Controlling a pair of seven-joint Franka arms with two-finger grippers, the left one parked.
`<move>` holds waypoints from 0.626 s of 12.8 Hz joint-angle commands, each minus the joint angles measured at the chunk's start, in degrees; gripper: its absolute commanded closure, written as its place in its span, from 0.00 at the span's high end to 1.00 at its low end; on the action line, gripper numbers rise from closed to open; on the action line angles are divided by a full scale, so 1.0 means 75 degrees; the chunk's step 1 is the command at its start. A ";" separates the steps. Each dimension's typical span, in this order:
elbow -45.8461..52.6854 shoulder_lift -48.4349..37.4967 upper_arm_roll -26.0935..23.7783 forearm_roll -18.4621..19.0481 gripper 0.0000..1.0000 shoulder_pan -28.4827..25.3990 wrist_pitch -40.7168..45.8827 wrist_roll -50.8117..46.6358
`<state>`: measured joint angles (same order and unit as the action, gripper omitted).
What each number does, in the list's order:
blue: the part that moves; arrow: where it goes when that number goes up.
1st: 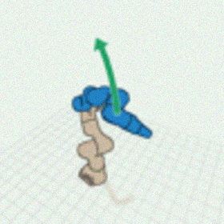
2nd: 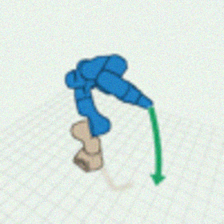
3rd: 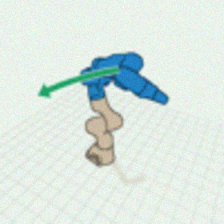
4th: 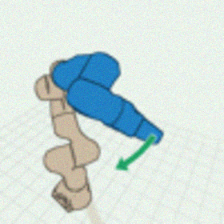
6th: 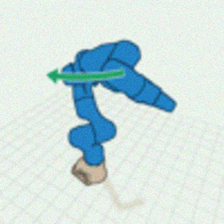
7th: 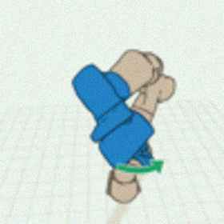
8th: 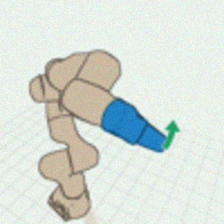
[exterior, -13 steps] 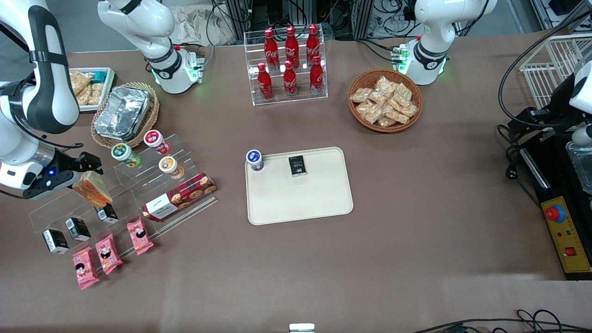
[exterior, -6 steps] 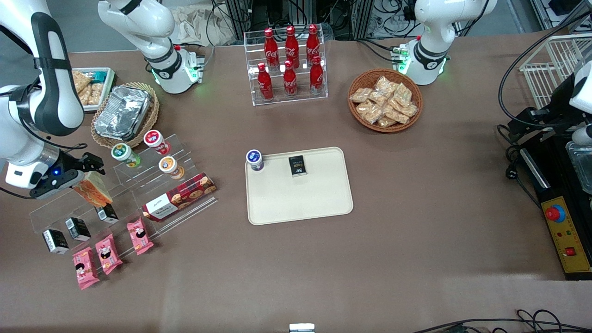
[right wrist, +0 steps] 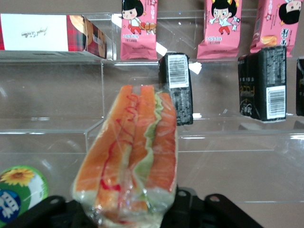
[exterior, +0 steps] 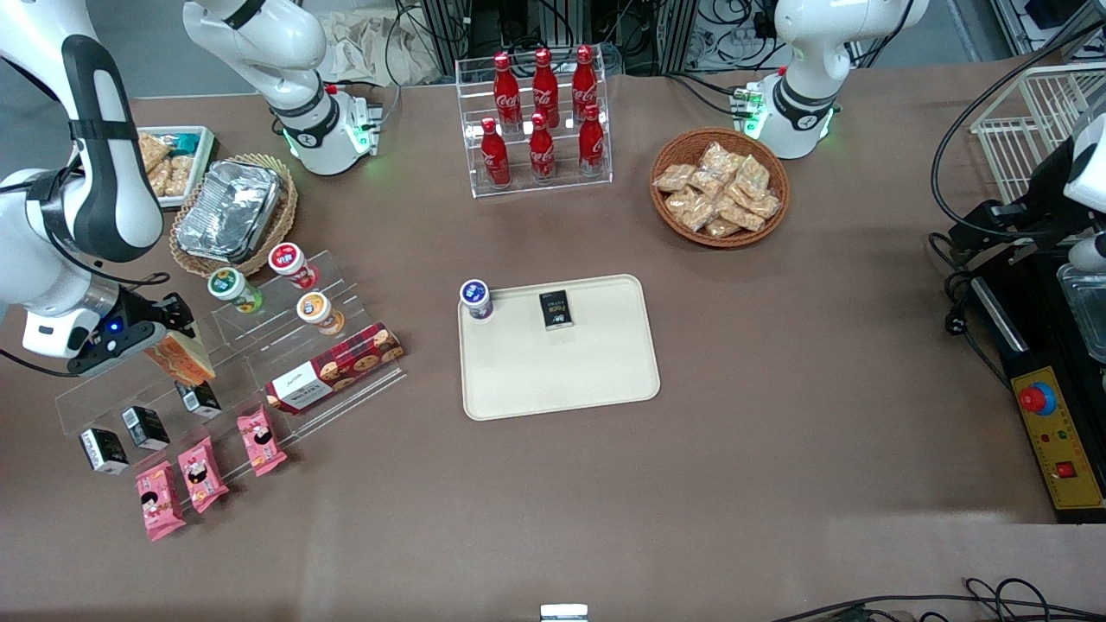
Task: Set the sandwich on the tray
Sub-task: 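Lower the right gripper over the wrapped sandwich and close on it, then lift the sandwich off the rack and carry it toward the cream tray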
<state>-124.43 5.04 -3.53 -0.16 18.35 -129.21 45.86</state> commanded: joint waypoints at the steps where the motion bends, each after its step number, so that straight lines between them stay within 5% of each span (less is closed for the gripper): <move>1: 0.0428 0.0160 -0.0080 -0.0237 0.09 -0.0021 -0.0046 0.0272; 5: 0.1306 -0.0050 -0.0115 -0.0272 0.05 -0.0174 0.0876 0.1454; 8: 0.2547 -0.0192 -0.0185 -0.0343 0.05 -0.0933 0.2059 0.1490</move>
<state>-111.66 4.11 -4.81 -1.01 14.73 -120.10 55.72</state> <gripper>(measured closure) 0.797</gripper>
